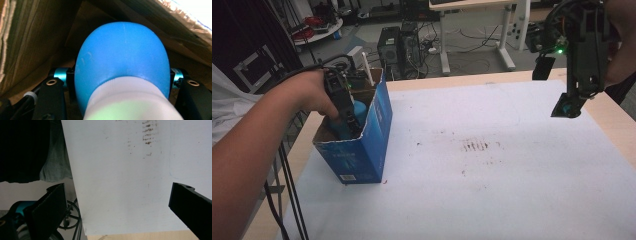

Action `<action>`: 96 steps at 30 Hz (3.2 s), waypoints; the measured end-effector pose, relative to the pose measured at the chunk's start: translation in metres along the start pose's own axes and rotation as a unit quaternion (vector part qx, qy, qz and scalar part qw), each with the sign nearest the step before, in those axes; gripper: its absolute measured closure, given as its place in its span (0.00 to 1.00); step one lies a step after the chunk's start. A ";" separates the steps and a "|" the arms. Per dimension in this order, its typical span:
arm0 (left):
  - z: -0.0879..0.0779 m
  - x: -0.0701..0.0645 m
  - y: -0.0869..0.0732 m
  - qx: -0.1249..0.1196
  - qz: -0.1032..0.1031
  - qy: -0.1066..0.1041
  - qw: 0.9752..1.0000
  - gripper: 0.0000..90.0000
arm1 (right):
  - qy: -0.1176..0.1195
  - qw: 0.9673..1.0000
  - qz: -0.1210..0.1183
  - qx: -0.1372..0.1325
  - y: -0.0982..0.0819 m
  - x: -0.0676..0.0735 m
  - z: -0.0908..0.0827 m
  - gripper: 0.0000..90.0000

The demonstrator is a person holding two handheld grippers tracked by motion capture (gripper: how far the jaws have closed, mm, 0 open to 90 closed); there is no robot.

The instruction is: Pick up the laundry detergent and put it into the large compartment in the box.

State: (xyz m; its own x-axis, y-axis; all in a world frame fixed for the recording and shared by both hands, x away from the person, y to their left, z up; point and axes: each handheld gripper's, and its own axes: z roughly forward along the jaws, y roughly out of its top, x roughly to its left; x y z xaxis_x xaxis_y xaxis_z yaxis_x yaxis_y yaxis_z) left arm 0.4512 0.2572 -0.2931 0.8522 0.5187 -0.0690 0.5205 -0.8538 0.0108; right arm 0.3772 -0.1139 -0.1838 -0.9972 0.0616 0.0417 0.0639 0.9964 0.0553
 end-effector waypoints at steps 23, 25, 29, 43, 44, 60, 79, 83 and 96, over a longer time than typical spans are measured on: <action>-0.018 -0.004 -0.005 -0.001 -0.031 0.015 0.999 0.29 | -0.002 1.000 0.002 0.000 -0.002 0.003 0.000 0.01; -0.020 -0.004 -0.006 -0.007 -0.038 0.016 0.999 0.27 | -0.001 1.000 0.000 -0.001 -0.001 0.003 0.000 0.01; -0.025 -0.004 -0.008 -0.009 -0.041 0.016 0.999 0.24 | -0.001 1.000 -0.001 -0.002 -0.001 0.004 -0.001 0.01; -0.057 -0.009 -0.010 -0.022 -0.061 0.014 0.998 0.17 | 0.000 1.000 -0.002 -0.003 0.000 0.002 0.000 0.01; -0.059 -0.010 -0.010 -0.022 -0.060 0.016 0.998 0.17 | 0.000 1.000 -0.002 -0.004 0.000 0.002 0.000 0.01; -0.095 -0.051 0.013 -0.009 0.031 0.027 0.999 0.06 | 0.004 1.000 -0.005 -0.007 -0.001 -0.002 0.002 0.01; -0.078 -0.104 0.071 -0.009 0.165 0.005 0.986 0.02 | 0.009 1.000 0.001 -0.008 -0.004 -0.002 -0.001 0.01; -0.066 -0.115 0.078 -0.005 0.185 -0.007 0.983 0.02 | 0.009 1.000 0.001 -0.007 -0.004 -0.001 -0.002 0.01; -0.032 -0.131 0.086 -0.003 0.202 -0.014 0.979 0.02 | 0.010 1.000 0.001 -0.001 0.000 0.001 0.001 0.01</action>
State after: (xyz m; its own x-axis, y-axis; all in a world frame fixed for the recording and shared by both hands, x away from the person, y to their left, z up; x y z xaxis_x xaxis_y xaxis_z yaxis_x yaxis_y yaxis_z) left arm 0.3862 0.1173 -0.2513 0.9870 0.1365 -0.0852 0.1410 -0.9888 0.0488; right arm 0.3763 -0.1141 -0.1846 -0.9961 0.0622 0.0622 0.0657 0.9962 0.0567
